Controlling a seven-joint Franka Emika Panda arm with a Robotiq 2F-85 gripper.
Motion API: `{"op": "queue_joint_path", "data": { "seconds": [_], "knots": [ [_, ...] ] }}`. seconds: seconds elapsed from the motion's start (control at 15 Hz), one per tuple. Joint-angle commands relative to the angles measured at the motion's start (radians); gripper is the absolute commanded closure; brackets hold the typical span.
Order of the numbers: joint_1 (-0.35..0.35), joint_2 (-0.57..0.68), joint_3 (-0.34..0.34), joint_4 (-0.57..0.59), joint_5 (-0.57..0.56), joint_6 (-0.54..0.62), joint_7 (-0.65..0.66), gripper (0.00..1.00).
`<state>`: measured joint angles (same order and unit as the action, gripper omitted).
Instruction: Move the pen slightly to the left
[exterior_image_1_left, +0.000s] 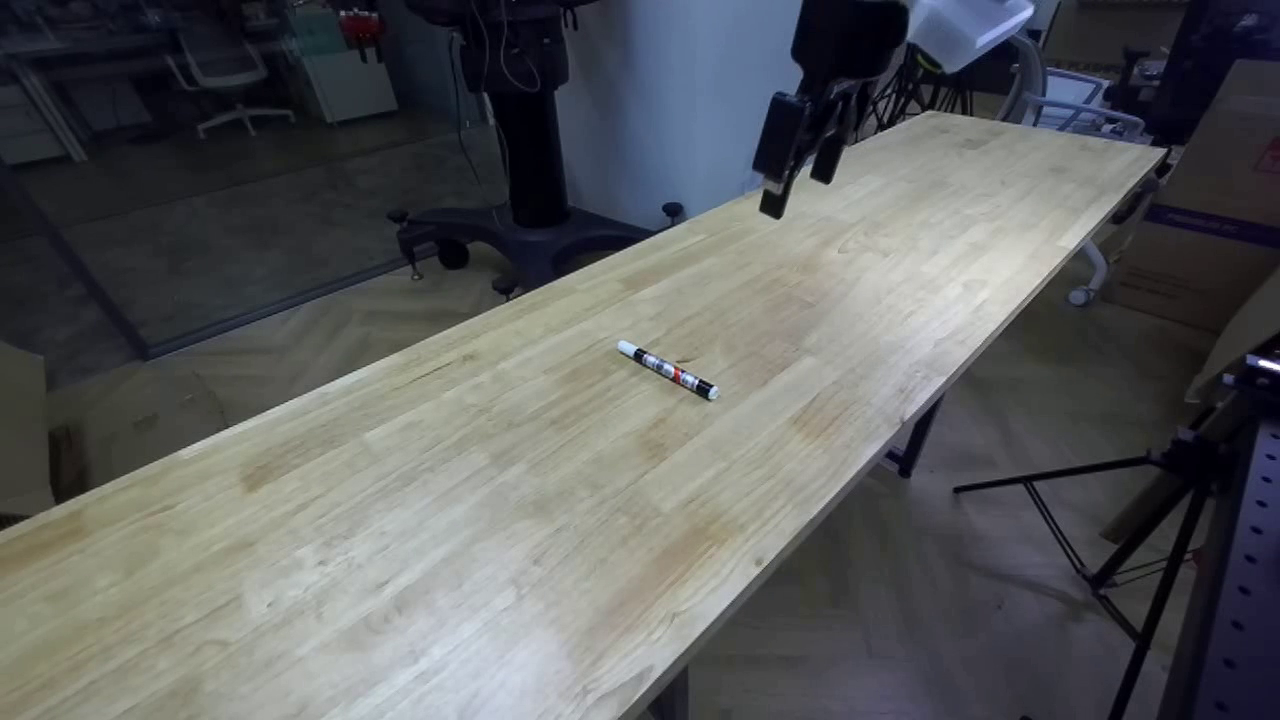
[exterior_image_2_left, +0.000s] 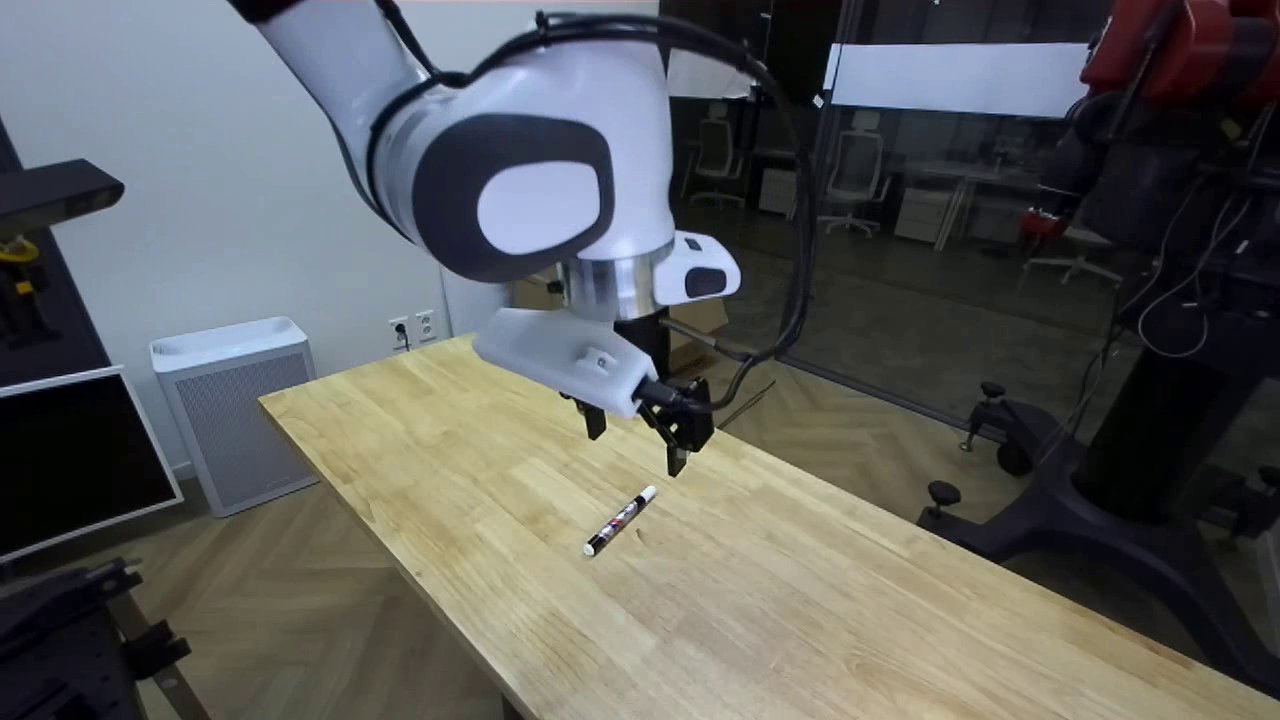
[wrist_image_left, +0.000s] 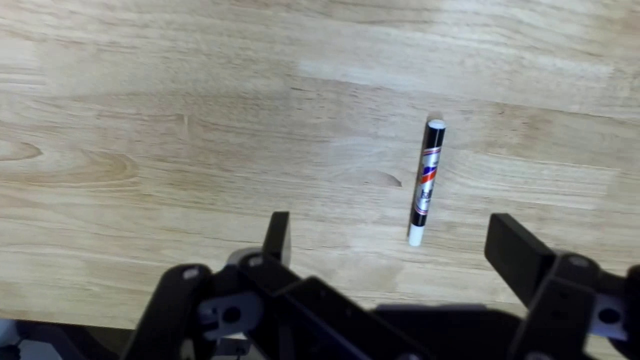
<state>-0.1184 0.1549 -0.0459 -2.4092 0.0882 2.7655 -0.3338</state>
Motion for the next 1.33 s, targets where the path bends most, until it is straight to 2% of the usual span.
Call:
{"op": "queue_joint_path", "data": {
  "seconds": [0.0,0.13,0.27,0.33,0.6,0.73,1.27],
  "knots": [
    [-0.046,0.173,0.092,0.178,0.155,-0.058,-0.156,0.0],
    [-0.036,0.258,0.099,0.267,0.098,-0.108,-0.134,0.0],
    [-0.002,0.325,0.076,0.347,0.009,-0.173,-0.072,0.0],
    [-0.035,0.251,0.106,0.243,0.051,-0.11,-0.105,0.0],
    [-0.03,0.328,0.104,0.324,0.01,-0.142,-0.094,0.0],
    [0.009,0.37,0.068,0.357,-0.04,-0.135,-0.032,0.0],
    [0.006,0.556,0.095,0.513,-0.058,-0.137,-0.011,0.0]
  ]
}}
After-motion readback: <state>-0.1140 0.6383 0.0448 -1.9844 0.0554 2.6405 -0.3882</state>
